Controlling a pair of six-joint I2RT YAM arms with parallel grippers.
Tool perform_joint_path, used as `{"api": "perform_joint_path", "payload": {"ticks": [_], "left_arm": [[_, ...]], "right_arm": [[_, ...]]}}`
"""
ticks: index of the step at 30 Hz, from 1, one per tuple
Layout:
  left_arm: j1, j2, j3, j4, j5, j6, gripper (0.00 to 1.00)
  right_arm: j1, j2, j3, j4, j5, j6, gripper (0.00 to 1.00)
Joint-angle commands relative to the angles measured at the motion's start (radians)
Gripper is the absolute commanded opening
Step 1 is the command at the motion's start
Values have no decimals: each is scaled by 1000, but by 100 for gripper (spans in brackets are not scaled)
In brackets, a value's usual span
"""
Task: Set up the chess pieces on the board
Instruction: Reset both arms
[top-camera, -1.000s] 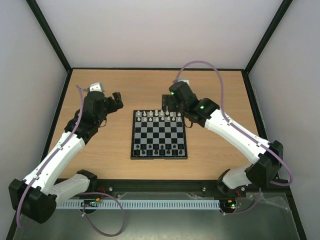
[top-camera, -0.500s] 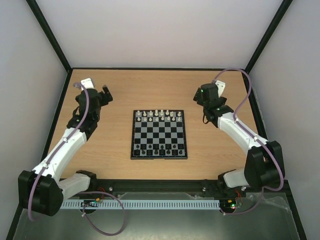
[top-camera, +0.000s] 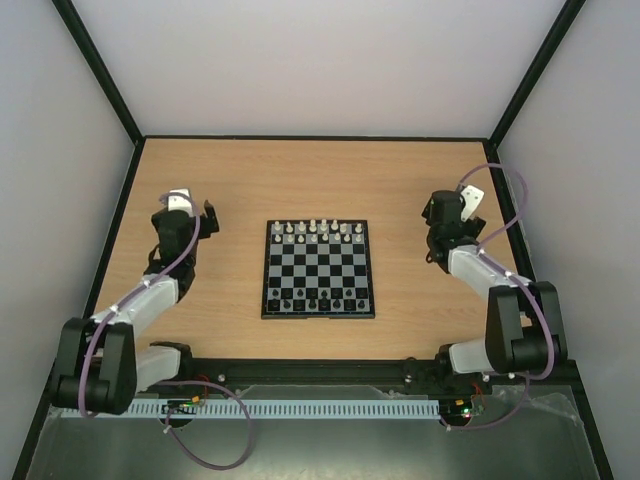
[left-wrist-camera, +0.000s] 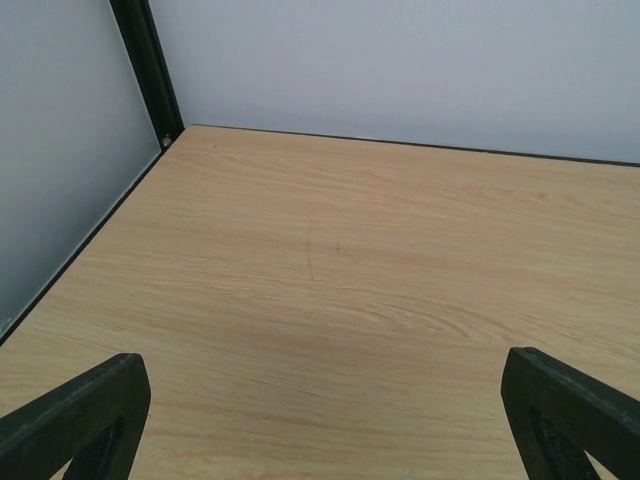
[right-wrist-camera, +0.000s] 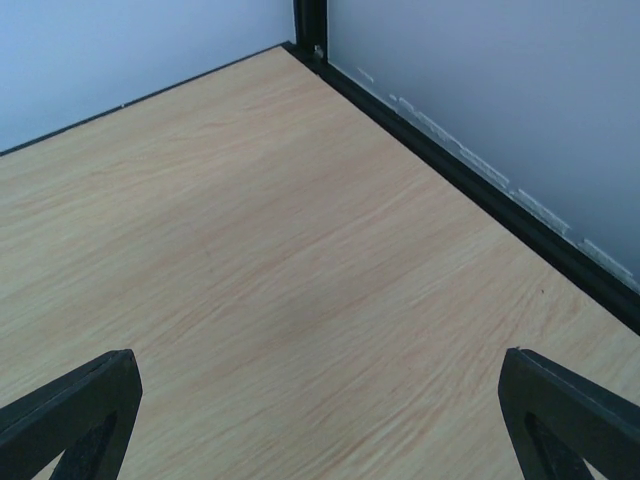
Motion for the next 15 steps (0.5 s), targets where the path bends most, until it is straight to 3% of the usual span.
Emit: {"api": "perform_joint_path", "payload": {"ticks": [1,5,12,15], "left_arm": [[75,104,-2,209,118,21,99],[106,231,11,303,179,-4,100],[141,373,113,248,176,2,99],[115,396,79,310,159,32,100]], "right_arm": [[-1,64,-39,184,81,-98,99],[-7,102,-90,287,35,-113,99],[-7,189,-187,494,25,-136,99],[-14,194,-211,534,16,-130,99]]}}
